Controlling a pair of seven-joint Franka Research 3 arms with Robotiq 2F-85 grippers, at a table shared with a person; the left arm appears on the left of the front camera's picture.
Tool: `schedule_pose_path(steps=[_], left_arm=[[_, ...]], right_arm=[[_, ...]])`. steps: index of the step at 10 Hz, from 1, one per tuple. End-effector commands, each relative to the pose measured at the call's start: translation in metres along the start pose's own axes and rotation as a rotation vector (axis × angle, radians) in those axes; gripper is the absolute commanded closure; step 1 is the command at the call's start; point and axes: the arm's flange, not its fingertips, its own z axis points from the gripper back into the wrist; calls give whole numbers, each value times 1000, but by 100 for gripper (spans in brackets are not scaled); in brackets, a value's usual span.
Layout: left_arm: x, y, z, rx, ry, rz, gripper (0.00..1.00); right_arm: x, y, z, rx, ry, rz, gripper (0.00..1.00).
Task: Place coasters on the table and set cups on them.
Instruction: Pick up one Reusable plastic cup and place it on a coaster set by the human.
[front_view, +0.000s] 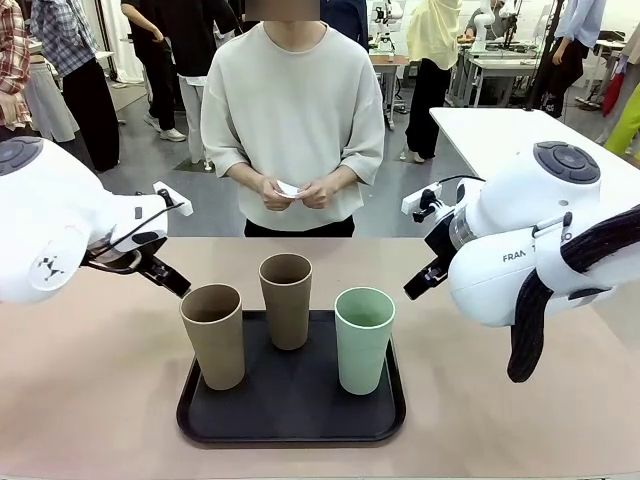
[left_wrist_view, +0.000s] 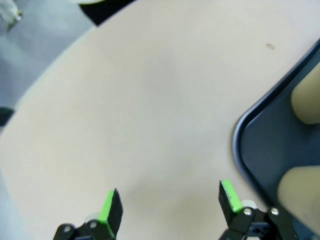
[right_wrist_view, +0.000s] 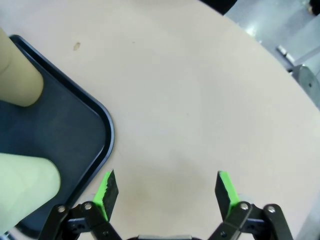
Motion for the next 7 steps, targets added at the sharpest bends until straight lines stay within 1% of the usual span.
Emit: schedule_pose_path(steps=[1, 2, 3, 4, 5, 6, 7], left_arm=[[-26, 7, 72, 70, 50, -30, 0], [-51, 13, 103, 19, 66, -40, 0], [-73, 12, 117, -75, 115, -76, 0], [-92, 11, 124, -141, 152, -92, 0], [-110, 1, 140, -178, 164, -102, 0], [-123, -11, 148, -203, 157, -98, 0], [-129, -26, 154, -105, 127, -69, 0]], right_arm=[[-19, 12, 72, -36, -7, 46, 0], [-37, 18, 105, -36, 25, 49, 0], [-60, 27, 124, 13, 110, 66, 0], [-83, 33, 137, 16, 180, 55, 0], [-103, 42, 140, 35, 254, 47, 0], [-120, 49, 132, 57, 324, 42, 0], [-122, 47, 118, -53, 366, 97, 0]])
